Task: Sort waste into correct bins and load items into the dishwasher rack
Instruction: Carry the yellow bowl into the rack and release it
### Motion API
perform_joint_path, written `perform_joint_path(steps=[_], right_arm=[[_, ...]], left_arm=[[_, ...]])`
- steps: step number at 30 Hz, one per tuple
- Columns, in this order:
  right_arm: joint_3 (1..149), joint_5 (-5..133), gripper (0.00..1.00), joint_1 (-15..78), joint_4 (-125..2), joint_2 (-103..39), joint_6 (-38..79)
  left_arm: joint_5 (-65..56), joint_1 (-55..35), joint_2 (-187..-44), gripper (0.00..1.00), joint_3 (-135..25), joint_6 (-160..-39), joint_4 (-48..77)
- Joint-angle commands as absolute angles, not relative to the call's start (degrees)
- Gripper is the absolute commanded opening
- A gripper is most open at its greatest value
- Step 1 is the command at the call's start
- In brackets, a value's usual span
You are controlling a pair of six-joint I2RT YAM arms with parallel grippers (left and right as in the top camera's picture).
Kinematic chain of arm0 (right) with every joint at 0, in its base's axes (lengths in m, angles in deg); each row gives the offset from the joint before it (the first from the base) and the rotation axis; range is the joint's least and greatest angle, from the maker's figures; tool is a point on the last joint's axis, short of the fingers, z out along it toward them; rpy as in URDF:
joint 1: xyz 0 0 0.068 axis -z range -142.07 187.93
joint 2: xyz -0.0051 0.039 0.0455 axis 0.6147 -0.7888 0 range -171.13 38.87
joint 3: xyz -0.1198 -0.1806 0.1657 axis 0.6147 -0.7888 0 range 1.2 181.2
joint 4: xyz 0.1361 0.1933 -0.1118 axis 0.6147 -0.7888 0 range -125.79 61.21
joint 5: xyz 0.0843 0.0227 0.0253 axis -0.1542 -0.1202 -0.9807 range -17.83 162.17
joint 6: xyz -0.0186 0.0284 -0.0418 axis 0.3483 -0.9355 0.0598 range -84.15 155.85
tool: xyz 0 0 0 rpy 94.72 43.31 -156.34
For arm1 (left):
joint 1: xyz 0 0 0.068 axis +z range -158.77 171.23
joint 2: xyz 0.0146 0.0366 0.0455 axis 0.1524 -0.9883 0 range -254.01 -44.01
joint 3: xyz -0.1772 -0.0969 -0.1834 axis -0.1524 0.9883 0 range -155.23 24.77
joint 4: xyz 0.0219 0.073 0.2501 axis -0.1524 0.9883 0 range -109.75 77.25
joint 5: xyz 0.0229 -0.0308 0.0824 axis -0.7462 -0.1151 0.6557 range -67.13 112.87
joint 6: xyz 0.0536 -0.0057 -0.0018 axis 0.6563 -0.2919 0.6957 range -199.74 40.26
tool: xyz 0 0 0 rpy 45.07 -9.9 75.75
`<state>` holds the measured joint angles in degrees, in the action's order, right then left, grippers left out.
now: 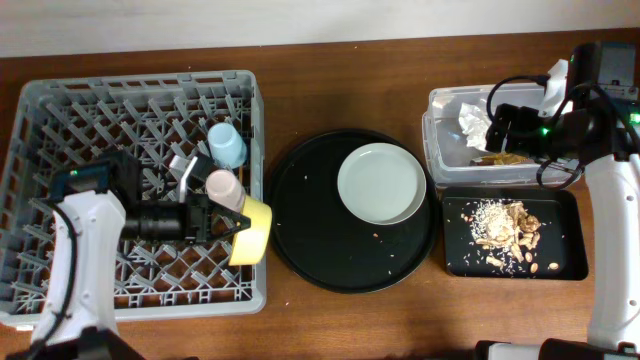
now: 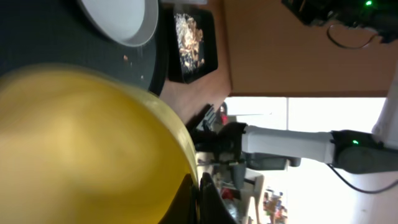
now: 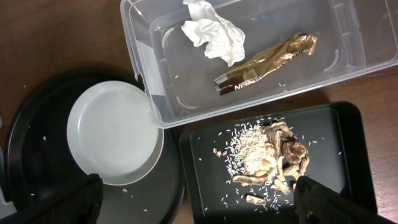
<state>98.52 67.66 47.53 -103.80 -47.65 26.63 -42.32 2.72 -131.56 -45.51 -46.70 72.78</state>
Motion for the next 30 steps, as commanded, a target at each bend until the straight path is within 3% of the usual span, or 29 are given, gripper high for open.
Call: perform_joint_path(steps=[1,6,11,13,14,18,22,25,26,27,28,29,30], right_arm=[[98.8,68.0,0.99,47.8,-103.8,-47.8,26.3],[98.8,68.0,0.99,47.8,-103.8,-47.8,26.3],[98.8,68.0,0.99,47.8,-103.8,-47.8,26.3],[98.8,68.0,0.99,47.8,-103.8,-47.8,26.3],[98.8,68.0,0.99,47.8,-103.8,-47.8,26.3],[98.8,68.0,0.99,47.8,-103.8,-47.8,26.3],[98.8,68.0,0.99,47.8,-103.8,-47.8,26.3],[98.8,68.0,0.99,47.7,-103.8,-47.8,26.3],[98.8,68.0,0.99,47.7,-103.8,-47.8,26.3],[98.8,68.0,0.99,47.7,-103.8,-47.8,26.3],[98.8,68.0,0.98,47.7,-103.8,-47.8,26.3],[98.8,67.9,0.99,47.7,-103.8,-47.8,26.3],[98.8,68.0,0.99,47.8,-103.8,-47.8,26.3]], left_arm=[[-45.3,5.3,-135.8,0.00,-41.0,-35.0,72.2],[-43.8,17.1,-136.7,0.00,-34.0,-35.1,65.9],[-43.6,19.9,-136.7,0.01,-32.5,-35.5,63.1],[-43.3,23.4,-136.7,0.33,-32.5,-38.3,60.5],[-43.3,25.5,-136.7,0.99,-32.7,-38.5,60.1],[-43.6,34.8,-136.7,0.99,-37.9,-41.4,61.7],[-45.5,32.2,-129.1,1.00,-43.7,-41.4,70.0],[-57.5,20.7,-118.2,0.99,-43.7,-41.3,69.8],[-61.2,16.2,-116.4,0.68,-43.7,-41.3,69.0],[-61.9,9.1,-114.7,0.10,-43.7,-41.4,67.4],[-61.3,5.3,-114.5,0.01,-43.7,-41.4,67.3],[-60.1,2.5,-114.5,0.00,-43.7,-42.6,66.7],[-51.4,0.2,-114.5,0.00,-43.7,-53.7,60.9]])
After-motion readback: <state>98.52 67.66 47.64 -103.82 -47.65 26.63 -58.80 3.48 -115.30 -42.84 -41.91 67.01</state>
